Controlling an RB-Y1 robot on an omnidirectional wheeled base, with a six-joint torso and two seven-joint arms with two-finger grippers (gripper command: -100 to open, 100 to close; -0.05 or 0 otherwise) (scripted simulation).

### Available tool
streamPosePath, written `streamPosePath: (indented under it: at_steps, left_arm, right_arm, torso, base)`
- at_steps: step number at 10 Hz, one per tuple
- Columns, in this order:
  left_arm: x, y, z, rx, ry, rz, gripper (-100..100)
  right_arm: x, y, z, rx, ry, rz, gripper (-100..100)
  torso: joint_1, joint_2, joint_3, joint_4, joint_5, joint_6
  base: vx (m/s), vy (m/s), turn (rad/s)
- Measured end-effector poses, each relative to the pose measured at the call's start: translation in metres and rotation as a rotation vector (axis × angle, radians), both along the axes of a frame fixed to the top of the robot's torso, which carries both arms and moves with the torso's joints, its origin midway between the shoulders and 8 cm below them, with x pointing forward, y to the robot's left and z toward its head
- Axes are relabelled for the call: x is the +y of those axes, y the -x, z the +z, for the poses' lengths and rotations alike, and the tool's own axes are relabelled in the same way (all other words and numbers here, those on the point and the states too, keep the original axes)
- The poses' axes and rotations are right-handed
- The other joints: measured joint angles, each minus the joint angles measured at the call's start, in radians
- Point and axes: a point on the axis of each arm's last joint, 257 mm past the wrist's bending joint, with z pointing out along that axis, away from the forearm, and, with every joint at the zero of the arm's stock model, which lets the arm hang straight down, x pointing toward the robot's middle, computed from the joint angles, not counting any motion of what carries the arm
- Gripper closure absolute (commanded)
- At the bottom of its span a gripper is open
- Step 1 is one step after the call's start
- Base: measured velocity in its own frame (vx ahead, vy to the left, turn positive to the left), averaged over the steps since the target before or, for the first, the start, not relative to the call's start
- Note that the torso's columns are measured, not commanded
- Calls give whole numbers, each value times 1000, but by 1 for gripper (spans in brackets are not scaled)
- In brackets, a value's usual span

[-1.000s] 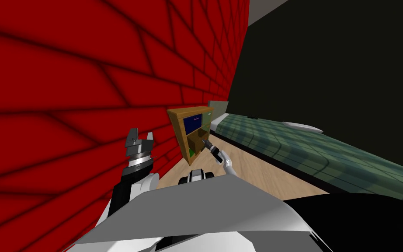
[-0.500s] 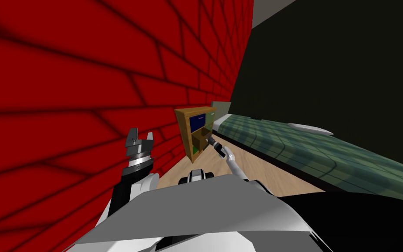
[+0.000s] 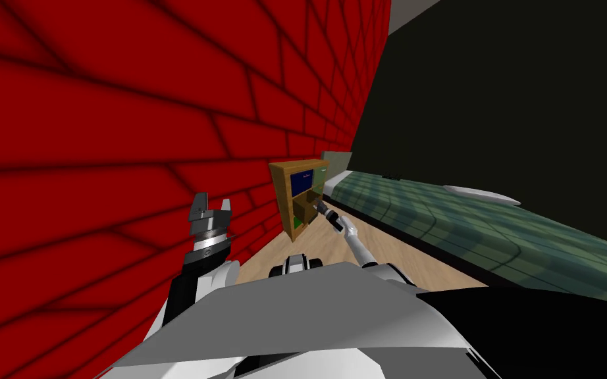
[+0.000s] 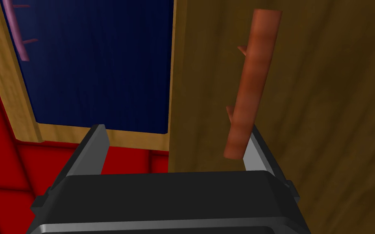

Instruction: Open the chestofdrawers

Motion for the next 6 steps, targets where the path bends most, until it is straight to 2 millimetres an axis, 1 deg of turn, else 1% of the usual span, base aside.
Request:
streamPosePath:
  at_steps: [1,6]
  left_arm:
    - [0,0,0,0,0,0,0]
    - [0,0,0,0,0,0,0]
  right_arm:
    - [-2,-1,-1,4,0,-4,0]
    - [-4,0,-5,12,2,-9,0]
  torso:
    - [-1,0,0,-1,-1,-1]
    - [-1,-3,-2,-4,-2,-1]
  base:
    - [0,0,0]
    - [0,0,0]
